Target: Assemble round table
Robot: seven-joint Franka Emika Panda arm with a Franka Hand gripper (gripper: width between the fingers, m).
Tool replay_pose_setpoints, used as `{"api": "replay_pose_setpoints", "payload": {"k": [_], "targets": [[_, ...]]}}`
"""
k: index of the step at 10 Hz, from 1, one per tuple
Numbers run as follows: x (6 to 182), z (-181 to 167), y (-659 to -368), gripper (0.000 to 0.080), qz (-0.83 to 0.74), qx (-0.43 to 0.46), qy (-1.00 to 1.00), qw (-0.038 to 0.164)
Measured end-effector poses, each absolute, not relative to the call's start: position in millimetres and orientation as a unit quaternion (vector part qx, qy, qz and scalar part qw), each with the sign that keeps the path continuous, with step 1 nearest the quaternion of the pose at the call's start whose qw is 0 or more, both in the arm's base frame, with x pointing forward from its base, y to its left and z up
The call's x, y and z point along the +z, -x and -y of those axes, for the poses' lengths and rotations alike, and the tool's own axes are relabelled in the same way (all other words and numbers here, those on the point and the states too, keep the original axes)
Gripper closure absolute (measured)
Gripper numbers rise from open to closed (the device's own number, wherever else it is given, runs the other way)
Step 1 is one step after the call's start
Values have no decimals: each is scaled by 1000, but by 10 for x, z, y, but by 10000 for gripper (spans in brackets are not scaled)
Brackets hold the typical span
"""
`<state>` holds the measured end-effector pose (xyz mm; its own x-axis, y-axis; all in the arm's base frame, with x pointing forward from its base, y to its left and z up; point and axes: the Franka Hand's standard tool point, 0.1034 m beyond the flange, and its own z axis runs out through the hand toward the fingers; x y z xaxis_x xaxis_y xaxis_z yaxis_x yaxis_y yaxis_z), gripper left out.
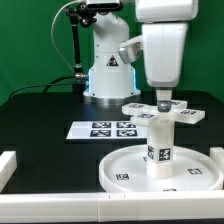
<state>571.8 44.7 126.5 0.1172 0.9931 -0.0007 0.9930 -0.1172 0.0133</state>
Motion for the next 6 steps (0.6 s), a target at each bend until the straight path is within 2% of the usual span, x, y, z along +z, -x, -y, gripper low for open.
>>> {"api": "replay_pose_setpoints", "payload": {"k": [2,6], "targets": [[1269,-420,-5724,151,-708,-3,-706,12],[1227,-380,-5702,151,-739,-6,-674,9]]}}
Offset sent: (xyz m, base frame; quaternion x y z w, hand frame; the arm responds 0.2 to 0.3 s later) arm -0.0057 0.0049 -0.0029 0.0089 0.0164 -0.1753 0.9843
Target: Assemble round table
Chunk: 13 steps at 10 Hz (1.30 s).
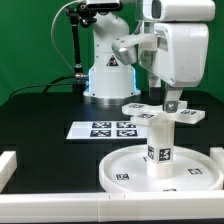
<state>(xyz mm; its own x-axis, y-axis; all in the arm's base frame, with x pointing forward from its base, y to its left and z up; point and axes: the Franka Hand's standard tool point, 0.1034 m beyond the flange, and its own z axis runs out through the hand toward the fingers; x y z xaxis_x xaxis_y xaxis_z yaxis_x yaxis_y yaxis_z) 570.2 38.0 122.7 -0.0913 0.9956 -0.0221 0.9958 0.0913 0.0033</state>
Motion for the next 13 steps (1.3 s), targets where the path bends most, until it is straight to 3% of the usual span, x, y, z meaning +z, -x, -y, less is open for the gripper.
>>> {"api": "replay_pose_setpoints", "payload": {"k": [10,11,12,13], "targets": [[1043,-377,-5655,151,-730,-17,-683,-1],[1041,-366,-5653,239,-729,-17,-684,-1],[1039,-364,-5642,239,-729,-19,-684,-3],[1039,-364,-5642,354,-725,-19,-689,-3]]}}
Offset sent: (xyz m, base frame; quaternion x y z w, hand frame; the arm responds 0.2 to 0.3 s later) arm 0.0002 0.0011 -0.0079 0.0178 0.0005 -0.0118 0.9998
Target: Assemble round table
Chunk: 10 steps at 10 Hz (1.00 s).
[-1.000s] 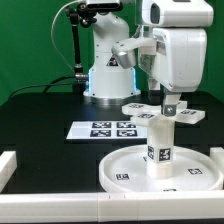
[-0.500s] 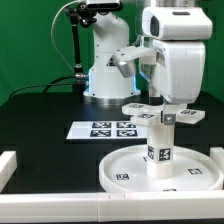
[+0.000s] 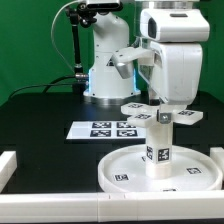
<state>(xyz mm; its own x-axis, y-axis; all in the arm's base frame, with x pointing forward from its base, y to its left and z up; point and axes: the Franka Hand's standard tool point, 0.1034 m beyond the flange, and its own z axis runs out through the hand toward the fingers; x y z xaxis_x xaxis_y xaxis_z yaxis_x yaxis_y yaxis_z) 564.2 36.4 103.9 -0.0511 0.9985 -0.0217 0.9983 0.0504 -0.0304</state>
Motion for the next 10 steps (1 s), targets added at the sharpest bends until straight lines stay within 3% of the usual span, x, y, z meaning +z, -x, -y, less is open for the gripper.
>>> {"api": "replay_pose_setpoints", "payload": {"k": [5,10], "targets": [[1036,-365,-5639,354,653,19,757,1],[1026,-359,-5624,353,414,14,910,2]]}}
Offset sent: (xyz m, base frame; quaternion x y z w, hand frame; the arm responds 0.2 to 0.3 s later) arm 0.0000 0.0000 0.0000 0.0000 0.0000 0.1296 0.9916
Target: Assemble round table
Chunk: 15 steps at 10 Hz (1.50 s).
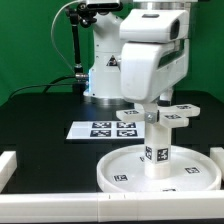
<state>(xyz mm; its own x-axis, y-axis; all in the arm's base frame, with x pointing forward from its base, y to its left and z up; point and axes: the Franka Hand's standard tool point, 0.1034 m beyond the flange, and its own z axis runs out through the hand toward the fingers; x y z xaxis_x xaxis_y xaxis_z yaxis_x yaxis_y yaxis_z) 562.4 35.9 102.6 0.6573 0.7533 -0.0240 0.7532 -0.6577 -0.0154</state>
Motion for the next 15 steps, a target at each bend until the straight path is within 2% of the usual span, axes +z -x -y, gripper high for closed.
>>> {"api": "replay_pose_setpoints", "payload": {"k": [3,6,12,15], "targets": [[1022,-375,-5591,353,265,5,964,0],[1014,-378,-5586,351,109,3,994,27],[1012,-403,-5584,351,-69,8,997,29],[1008,-403,-5589,351,-215,10,976,34]]}}
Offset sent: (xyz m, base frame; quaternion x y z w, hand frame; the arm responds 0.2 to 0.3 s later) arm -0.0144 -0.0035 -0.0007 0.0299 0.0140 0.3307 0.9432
